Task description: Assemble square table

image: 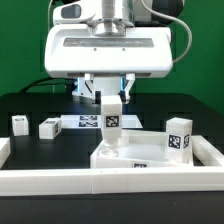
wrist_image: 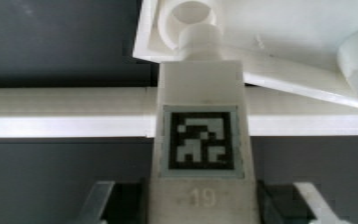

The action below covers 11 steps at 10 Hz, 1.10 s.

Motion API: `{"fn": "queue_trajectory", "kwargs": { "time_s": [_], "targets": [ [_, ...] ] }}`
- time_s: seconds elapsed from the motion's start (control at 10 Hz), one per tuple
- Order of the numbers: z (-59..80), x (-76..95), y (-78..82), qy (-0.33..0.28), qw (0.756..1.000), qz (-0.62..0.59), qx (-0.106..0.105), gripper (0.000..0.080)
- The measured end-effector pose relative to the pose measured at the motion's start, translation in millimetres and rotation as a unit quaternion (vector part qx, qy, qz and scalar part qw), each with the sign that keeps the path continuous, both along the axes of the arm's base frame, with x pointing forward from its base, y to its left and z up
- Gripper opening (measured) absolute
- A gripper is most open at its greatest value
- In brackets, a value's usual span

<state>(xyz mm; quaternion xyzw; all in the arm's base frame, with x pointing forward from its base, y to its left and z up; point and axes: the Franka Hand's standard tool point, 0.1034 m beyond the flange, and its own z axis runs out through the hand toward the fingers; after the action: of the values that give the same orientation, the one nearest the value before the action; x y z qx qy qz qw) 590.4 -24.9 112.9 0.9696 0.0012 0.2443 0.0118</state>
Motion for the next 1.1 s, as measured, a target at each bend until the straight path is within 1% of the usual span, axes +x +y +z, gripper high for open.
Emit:
{"fn": "queue_trajectory", "kwargs": {
  "time_s": [0.1,0.2,0.3,0.5,0.6,1.1],
  "targets": [
    [-2.3,-0.3,-2.4,-0.01,1.0,-0.001,-0.006,0.0292],
    [-3.2,-0.8,-2.6,-0.009,1.0,-0.001,-0.005,0.0292],
    [-2.1,0.5,-5.9,-0.023,1.0,-0.004,-0.011,0.0292],
    [-2.3,-0.6,-5.0,-0.021,1.0,-0.005,-0.01,0.0292],
    [-4.4,-3.2,-2.2,-0.019,1.0,-0.003,-0.01,0.0292],
    [-13.6,-11.9,-1.3,-0.014,1.0,-0.002,-0.012,0.0292]
  ]
}}
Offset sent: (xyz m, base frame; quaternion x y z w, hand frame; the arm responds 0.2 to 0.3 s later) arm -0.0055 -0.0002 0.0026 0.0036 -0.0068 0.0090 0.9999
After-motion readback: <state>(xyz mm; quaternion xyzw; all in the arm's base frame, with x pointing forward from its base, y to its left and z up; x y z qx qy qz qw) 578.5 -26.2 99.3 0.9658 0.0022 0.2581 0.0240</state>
